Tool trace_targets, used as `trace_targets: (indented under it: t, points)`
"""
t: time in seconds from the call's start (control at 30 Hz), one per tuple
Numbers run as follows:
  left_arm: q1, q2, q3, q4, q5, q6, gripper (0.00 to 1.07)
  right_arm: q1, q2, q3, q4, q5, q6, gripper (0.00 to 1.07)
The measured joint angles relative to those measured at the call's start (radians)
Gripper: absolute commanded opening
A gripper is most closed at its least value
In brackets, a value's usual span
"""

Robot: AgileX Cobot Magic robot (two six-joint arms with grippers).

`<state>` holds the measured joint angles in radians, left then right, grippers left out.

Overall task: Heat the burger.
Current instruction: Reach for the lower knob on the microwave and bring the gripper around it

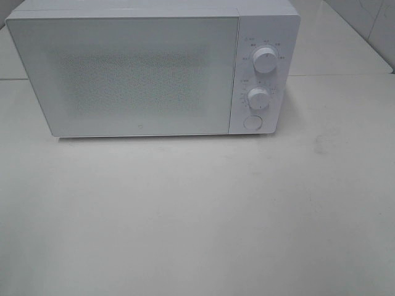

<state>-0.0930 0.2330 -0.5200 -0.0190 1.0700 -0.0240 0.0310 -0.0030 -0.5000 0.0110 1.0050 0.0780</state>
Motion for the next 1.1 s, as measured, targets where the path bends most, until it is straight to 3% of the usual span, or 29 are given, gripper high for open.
trace_targets:
  t: [0.43, 1.1]
  points:
    - [0.000, -0.233, 0.002, -0.008, 0.000, 0.000, 1.00, 0.000, 0.000, 0.000, 0.000, 0.000, 0.000, 0.75]
    - [0.000, -0.238, 0.003, -0.010, 0.000, 0.000, 1.00, 0.000, 0.000, 0.000, 0.000, 0.000, 0.000, 0.75]
